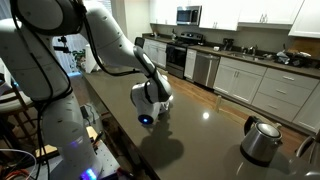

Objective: Pour cereal from the mug to the bowl.

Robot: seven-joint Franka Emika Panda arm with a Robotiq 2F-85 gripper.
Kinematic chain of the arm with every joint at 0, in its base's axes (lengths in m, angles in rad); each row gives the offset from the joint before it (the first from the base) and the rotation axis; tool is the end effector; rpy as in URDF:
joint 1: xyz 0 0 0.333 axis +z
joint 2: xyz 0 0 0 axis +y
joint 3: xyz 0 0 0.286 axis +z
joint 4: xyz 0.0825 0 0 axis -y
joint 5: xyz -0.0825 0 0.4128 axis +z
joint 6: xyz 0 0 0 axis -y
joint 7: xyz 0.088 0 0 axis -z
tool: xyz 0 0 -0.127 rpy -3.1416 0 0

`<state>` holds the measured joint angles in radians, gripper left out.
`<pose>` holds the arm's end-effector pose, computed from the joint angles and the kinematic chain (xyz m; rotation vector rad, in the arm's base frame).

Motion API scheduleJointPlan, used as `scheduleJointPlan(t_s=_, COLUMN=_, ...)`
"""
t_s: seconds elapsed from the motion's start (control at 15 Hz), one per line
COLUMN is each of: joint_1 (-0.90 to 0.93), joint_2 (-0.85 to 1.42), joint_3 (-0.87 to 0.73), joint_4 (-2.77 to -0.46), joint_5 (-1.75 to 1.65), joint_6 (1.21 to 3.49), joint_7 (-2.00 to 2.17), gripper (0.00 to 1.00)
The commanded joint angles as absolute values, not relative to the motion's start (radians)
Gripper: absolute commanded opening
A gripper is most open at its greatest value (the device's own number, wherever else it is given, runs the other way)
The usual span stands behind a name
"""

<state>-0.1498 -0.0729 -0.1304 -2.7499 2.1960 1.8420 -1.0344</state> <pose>0.4309 -0.0393 0.2124 -1.3397 0.8446 -0.6167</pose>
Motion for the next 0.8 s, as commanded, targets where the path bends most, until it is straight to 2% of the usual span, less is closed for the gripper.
scheduleJointPlan(t_s=0.0, joint_1=-0.156, joint_2=-0.060, joint_3=-0.132, joint_4=-2.731, joint_5=2.240, joint_6=1.813, joint_7=-1.184, gripper=0.04)
scheduleJointPlan(t_s=0.27, joint_1=-0.152, joint_2=-0.038, joint_3=-0.130, joint_4=-2.713, joint_5=2.273, joint_6=1.859, joint_7=-1.222, gripper=0.04)
scheduleJointPlan(t_s=0.33, joint_1=-0.154, joint_2=-0.054, joint_3=-0.134, joint_4=-2.733, joint_5=2.233, joint_6=1.847, joint_7=-1.211, gripper=0.16)
scheduleJointPlan(t_s=0.73, joint_1=-0.152, joint_2=-0.034, joint_3=-0.136, joint_4=-2.726, joint_5=2.237, joint_6=1.855, joint_7=-1.211, gripper=0.16)
